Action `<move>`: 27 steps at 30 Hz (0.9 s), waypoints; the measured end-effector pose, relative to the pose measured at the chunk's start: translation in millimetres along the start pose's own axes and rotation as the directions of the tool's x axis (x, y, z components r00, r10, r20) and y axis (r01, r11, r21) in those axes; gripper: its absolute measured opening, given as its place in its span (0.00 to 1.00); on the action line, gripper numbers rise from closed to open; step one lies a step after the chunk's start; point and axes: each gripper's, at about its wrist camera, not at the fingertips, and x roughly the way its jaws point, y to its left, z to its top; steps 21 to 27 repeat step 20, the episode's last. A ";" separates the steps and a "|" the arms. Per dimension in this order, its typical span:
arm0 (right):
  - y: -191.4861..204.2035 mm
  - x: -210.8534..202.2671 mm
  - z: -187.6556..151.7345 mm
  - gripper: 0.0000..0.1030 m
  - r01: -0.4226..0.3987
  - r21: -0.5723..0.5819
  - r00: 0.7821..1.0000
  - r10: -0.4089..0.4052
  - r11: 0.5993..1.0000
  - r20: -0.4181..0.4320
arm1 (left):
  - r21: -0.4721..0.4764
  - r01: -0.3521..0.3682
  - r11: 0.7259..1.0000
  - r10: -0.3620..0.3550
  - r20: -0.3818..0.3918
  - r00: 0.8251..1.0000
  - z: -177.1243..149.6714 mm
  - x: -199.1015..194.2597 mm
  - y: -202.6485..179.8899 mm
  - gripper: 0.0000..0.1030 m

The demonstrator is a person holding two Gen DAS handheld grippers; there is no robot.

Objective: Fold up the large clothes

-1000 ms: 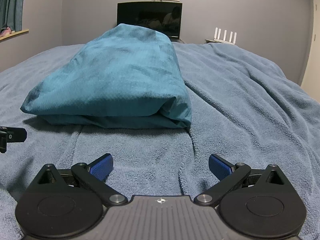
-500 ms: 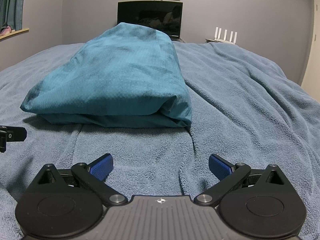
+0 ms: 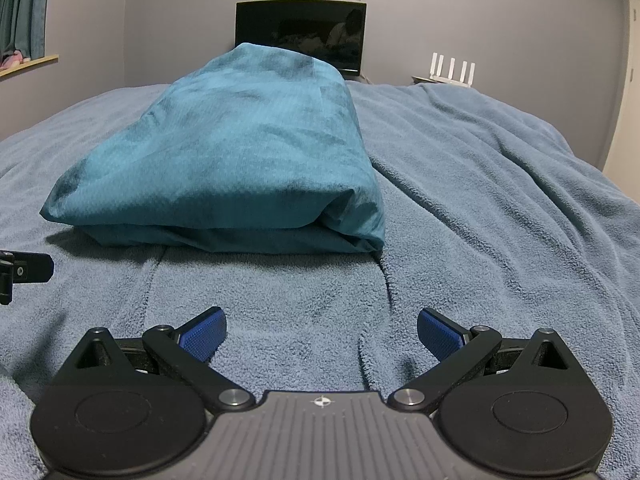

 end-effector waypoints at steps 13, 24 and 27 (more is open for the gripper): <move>-0.3 0.4 -1.0 1.00 -0.001 -0.001 1.000 0.001 1.000 -0.004 | 0.005 0.002 1.000 -0.002 -0.003 1.000 -0.9 0.7 0.2 0.96; -1.5 1.7 -1.5 1.00 -0.003 -0.003 1.000 0.003 1.000 -0.007 | 0.009 0.009 1.000 -0.009 -0.010 1.000 -0.8 1.8 3.8 0.96; -1.5 1.7 -1.5 1.00 -0.003 -0.003 1.000 0.003 1.000 -0.007 | 0.009 0.009 1.000 -0.009 -0.010 1.000 -0.8 1.8 3.8 0.96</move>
